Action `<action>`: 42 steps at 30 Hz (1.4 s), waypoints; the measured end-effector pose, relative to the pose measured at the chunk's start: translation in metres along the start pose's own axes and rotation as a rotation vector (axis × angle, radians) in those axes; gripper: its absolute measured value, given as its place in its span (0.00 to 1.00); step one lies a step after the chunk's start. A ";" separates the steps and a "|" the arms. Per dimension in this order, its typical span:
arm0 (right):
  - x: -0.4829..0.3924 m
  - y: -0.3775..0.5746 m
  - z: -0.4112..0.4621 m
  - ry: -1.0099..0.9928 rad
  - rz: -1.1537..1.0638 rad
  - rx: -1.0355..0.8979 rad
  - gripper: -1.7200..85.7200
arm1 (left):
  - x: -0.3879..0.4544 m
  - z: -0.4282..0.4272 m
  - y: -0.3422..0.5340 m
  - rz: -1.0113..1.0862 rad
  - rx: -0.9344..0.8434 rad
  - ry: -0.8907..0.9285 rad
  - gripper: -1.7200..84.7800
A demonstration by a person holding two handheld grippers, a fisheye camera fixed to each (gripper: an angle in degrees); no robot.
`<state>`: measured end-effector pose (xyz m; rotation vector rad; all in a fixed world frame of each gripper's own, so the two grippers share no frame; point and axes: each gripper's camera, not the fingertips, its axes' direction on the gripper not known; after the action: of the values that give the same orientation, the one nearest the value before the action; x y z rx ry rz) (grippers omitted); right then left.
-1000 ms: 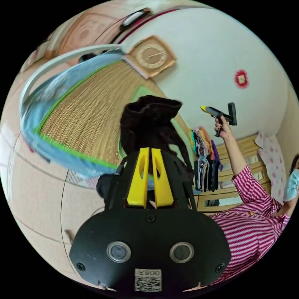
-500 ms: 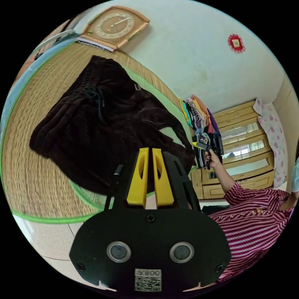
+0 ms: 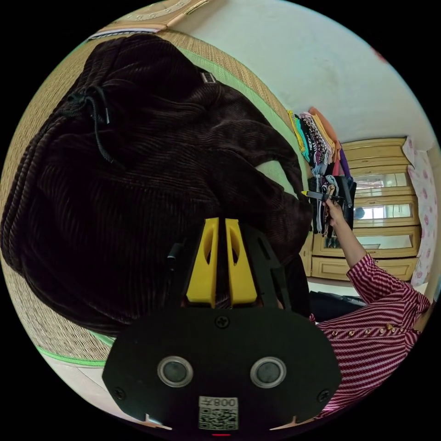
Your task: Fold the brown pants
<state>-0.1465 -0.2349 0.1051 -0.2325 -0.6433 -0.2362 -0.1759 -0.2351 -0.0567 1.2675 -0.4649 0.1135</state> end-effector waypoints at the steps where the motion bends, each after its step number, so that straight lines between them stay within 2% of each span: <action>1: -0.001 -0.002 0.002 0.010 -0.015 -0.018 0.10 | 0.004 -0.003 -0.007 -0.002 -0.002 -0.002 0.04; 3: -0.003 -0.003 -0.005 0.015 -0.050 -0.020 0.07 | 0.011 -0.009 -0.017 -0.001 -0.003 -0.009 0.04; 6: -0.009 -0.005 -0.053 0.152 -0.120 0.032 0.04 | 0.023 -0.018 -0.032 0.008 -0.004 -0.027 0.04; 8: -0.013 -0.001 -0.102 0.217 -0.149 0.119 0.03 | 0.033 -0.028 -0.042 0.009 0.010 -0.022 0.03; 10: -0.015 0.020 -0.177 0.184 -0.179 0.291 0.03 | 0.039 -0.035 -0.048 0.008 0.022 -0.012 0.03; 13: -0.026 0.054 -0.215 0.239 -0.237 0.382 0.03 | 0.047 -0.043 -0.054 0.002 0.030 -0.010 0.03; 17: 0.000 0.085 -0.162 0.241 -0.162 0.315 0.03 | 0.059 -0.049 -0.058 -0.010 0.017 0.008 0.03; 22: 0.122 0.166 -0.046 -0.057 0.203 0.206 0.07 | 0.075 -0.066 -0.058 0.009 -0.002 -0.053 0.04; 28: 0.205 0.272 0.048 -0.320 0.437 0.167 0.13 | 0.080 -0.088 -0.048 -0.043 0.001 -0.073 0.04; 33: 0.223 0.302 0.088 -0.424 0.471 0.159 0.12 | 0.090 -0.097 -0.038 -0.092 0.032 -0.039 0.04; 38: 0.226 0.317 0.099 -0.466 0.444 0.159 0.04 | 0.108 -0.106 -0.035 -0.095 0.017 -0.068 0.03; 42: 0.232 0.349 0.066 -0.495 0.405 0.303 0.02 | 0.119 -0.112 -0.031 -0.088 0.013 -0.081 0.03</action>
<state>0.0966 0.0808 0.2497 -0.1231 -1.0913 0.3194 -0.0270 -0.1599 -0.0616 1.3064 -0.4778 -0.0094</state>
